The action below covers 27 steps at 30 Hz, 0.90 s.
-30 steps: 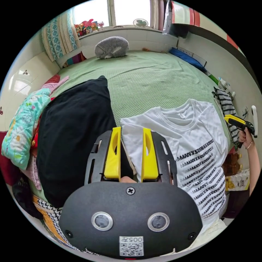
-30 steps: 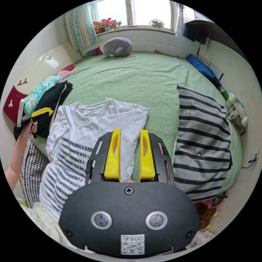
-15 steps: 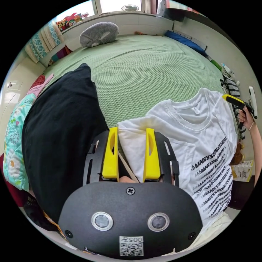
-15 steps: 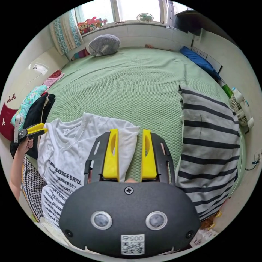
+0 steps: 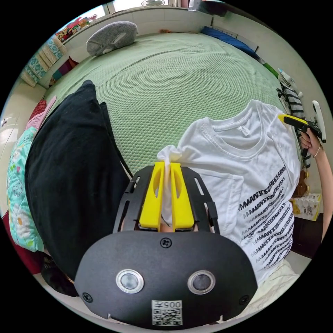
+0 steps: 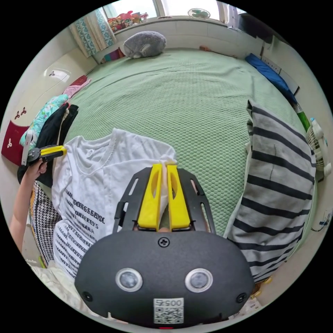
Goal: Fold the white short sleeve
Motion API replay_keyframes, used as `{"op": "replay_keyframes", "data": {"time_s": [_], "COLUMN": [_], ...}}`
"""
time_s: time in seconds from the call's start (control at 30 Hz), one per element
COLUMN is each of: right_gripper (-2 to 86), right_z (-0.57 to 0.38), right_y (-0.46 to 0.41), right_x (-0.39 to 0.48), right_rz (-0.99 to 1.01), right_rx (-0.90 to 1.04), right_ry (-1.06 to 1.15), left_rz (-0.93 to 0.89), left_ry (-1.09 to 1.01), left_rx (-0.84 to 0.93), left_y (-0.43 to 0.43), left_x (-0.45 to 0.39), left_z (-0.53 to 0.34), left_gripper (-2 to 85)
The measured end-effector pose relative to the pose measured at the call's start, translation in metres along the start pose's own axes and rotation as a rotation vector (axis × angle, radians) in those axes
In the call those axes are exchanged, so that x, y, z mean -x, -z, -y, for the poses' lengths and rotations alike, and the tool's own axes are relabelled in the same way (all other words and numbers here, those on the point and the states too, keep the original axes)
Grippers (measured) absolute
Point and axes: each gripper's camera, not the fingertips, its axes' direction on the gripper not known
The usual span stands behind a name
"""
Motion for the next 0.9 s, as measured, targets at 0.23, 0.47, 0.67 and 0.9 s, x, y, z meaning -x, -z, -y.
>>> {"op": "replay_keyframes", "data": {"time_s": [0.23,0.47,0.67,0.9], "right_gripper": [-1.3,-1.4,-1.3,-1.2], "right_z": [0.010,0.058,0.118,0.125], "right_y": [0.040,0.091,0.154,0.171], "right_x": [0.016,0.018,0.032,0.051], "right_rz": [-0.099,-0.278,-0.423,-0.423], "right_rx": [-0.068,-0.166,-0.336,-0.416], "right_ry": [0.024,-0.064,-0.129,-0.113], "left_rz": [0.035,0.217,0.304,0.276], "left_ry": [0.003,-0.007,0.064,0.166], "left_rx": [-0.057,-0.180,-0.321,-0.397], "left_y": [0.036,0.114,0.193,0.210], "left_x": [-0.007,-0.013,-0.004,0.019], "left_z": [0.006,0.057,0.106,0.100], "left_gripper": [3.5,3.7,3.8,3.9]}}
